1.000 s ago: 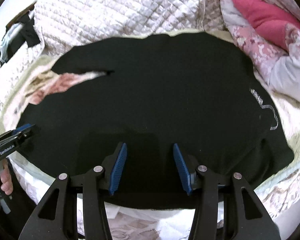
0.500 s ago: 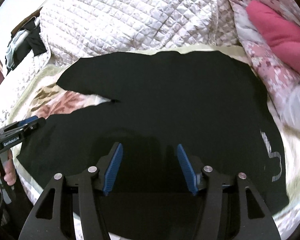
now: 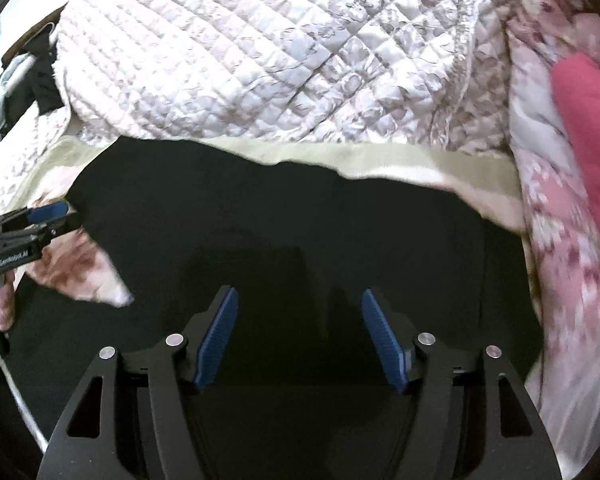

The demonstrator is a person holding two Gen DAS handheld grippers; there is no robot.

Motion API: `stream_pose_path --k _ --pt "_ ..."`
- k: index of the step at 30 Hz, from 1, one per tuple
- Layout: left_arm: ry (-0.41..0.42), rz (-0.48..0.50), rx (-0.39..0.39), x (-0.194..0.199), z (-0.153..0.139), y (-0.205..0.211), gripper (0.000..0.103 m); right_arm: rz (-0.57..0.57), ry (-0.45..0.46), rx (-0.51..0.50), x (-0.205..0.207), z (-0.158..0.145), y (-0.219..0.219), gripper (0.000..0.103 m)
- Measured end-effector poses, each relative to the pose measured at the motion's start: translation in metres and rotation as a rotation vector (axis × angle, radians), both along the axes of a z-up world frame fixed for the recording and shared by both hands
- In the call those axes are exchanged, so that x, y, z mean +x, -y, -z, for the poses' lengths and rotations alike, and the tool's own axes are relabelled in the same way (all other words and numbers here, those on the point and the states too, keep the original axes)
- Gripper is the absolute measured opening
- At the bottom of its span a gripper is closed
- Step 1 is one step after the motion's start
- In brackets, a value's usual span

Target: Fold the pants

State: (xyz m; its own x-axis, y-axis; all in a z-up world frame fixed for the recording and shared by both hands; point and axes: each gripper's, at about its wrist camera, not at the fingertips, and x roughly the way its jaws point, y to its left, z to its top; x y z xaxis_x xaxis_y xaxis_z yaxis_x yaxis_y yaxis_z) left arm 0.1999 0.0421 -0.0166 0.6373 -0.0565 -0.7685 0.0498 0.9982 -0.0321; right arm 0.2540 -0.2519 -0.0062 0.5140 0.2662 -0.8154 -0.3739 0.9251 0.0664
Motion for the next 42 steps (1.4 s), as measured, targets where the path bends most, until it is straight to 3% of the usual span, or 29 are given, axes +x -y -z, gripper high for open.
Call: stream_pose_path --k 9,14,16,18,19,20,21,22,24,30,35,39,42 --pt "-0.027 -0.003 0.021 0.088 0.020 0.001 0.062 -0.038 -0.021 -0.058 0.086 0.024 -0.007 0.065" --pt "-0.072 0.003 0.058 0.117 0.043 0.010 0.063 -0.046 -0.060 -0.104 0.111 0.041 -0.010 0.067" --pt "-0.064 0.002 0.093 0.120 0.050 0.014 0.064 -0.085 -0.054 -0.188 0.108 0.048 -0.020 0.067" --pt "-0.045 0.011 0.152 0.120 0.053 0.022 0.061 -0.089 -0.048 -0.229 0.106 0.050 -0.024 0.060" --pt "-0.035 0.011 0.178 0.119 0.055 0.027 0.058 -0.075 -0.043 -0.245 0.107 0.049 -0.023 0.043" --pt "-0.028 0.005 0.210 0.119 0.056 0.031 0.044 -0.049 -0.031 -0.275 0.108 0.048 -0.022 0.017" --pt "-0.025 -0.009 0.261 0.119 0.057 0.035 0.028 -0.047 -0.043 -0.234 0.107 0.044 -0.017 0.016" --pt "-0.021 -0.016 0.288 0.119 0.057 0.036 0.024 -0.044 -0.042 -0.222 0.105 0.041 -0.014 0.013" --pt "-0.018 -0.016 0.269 0.118 0.052 0.034 0.005 -0.052 -0.014 -0.217 0.096 0.032 -0.013 0.011" --pt "0.049 -0.016 0.208 0.088 0.012 0.022 0.004 -0.053 0.104 -0.106 0.034 -0.022 -0.007 0.011" --pt "0.124 -0.013 0.158 0.031 -0.025 0.013 0.004 -0.056 0.164 -0.032 -0.032 -0.050 -0.004 0.010" --pt "0.151 -0.022 0.118 -0.018 -0.039 0.006 0.004 -0.038 0.168 0.022 -0.091 -0.059 0.012 0.010" --pt "0.158 -0.024 0.073 -0.064 -0.041 -0.001 0.004 -0.017 0.125 0.042 -0.138 -0.045 0.022 0.010"
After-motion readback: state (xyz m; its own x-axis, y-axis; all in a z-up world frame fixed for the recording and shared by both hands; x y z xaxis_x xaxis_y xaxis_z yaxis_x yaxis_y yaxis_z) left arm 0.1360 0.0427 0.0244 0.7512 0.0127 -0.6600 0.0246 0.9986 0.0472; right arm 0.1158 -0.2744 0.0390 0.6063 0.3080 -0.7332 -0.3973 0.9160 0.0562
